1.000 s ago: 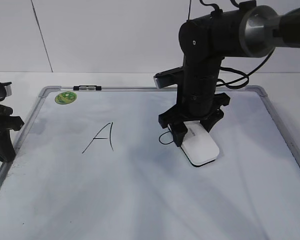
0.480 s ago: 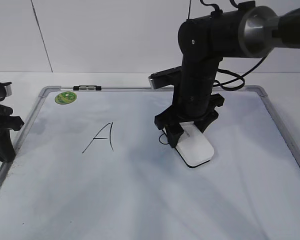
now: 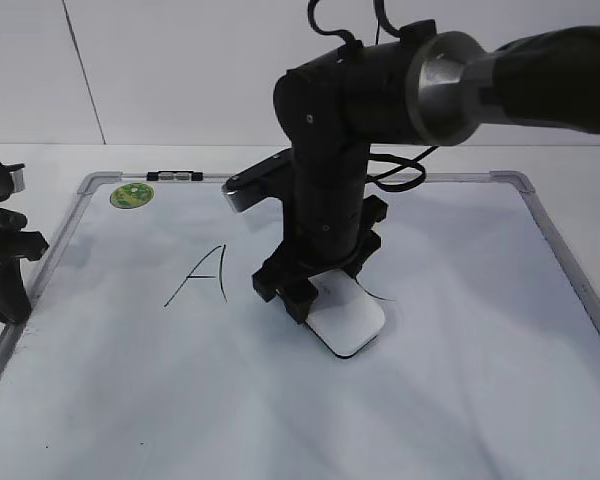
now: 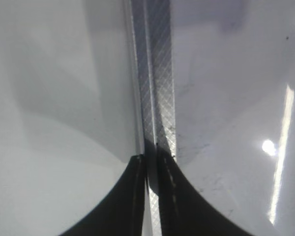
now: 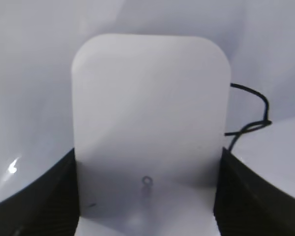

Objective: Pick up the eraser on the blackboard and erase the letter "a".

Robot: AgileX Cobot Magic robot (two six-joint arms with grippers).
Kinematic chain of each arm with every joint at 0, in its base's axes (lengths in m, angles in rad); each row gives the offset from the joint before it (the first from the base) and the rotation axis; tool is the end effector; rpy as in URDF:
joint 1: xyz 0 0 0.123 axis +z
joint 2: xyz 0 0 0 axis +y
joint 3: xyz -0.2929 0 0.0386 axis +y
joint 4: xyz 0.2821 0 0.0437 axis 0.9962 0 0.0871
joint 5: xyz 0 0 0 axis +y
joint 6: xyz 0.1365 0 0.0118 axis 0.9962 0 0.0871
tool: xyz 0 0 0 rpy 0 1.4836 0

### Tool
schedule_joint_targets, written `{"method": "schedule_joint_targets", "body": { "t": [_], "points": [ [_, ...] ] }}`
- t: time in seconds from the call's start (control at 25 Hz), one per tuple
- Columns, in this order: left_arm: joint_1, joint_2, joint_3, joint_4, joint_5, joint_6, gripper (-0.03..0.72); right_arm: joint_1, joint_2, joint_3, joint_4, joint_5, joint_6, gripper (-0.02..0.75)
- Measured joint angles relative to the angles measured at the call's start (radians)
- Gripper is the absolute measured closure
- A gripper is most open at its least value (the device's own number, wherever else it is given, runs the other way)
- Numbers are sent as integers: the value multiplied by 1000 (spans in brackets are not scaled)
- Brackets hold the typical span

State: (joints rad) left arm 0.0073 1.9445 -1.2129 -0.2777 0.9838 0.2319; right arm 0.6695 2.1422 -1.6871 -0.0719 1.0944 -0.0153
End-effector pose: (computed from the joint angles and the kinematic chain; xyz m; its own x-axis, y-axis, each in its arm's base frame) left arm 0.3768 -0.0285 0.0924 -0.9976 0.0660 0.0220 0.0592 0.9713 -0.2304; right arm 0.3805 0.2900 0.1278 -0.7489 -0.6542 -0.1061 -0.6508 0.7562 -0.0687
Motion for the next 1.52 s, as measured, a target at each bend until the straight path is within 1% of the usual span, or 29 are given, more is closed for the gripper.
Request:
{"method": "schedule_joint_targets", "body": {
  "t": [0.16, 0.28, 0.76, 0.92, 1.12, 1.24, 1.36, 1.52],
  "points": [
    [0, 0, 0, 2, 0, 0, 648, 12, 2, 0, -12, -6, -2, 174],
    [0, 0, 0, 2, 0, 0, 648, -3, 6, -2, -14, -6, -2, 174],
    [0, 0, 0, 2, 2, 0, 647, -152, 18, -10, -21, -7, -2, 174],
    [0, 0, 0, 2, 2, 0, 647, -175, 22, -16, -4, -9, -2, 174],
    [0, 0, 0, 2, 2, 0, 647, -157, 30, -34, 23, 5, -32, 174],
    [0, 0, 0, 2, 4, 0, 646, -108, 32, -37, 20, 6, -45, 174],
    [0, 0, 0, 2, 4, 0, 646, -38, 33, -39, 39, 6, -50, 174],
    [0, 0, 0, 2, 4, 0, 646, -5, 34, -39, 40, 6, -56, 174]
  ]
}}
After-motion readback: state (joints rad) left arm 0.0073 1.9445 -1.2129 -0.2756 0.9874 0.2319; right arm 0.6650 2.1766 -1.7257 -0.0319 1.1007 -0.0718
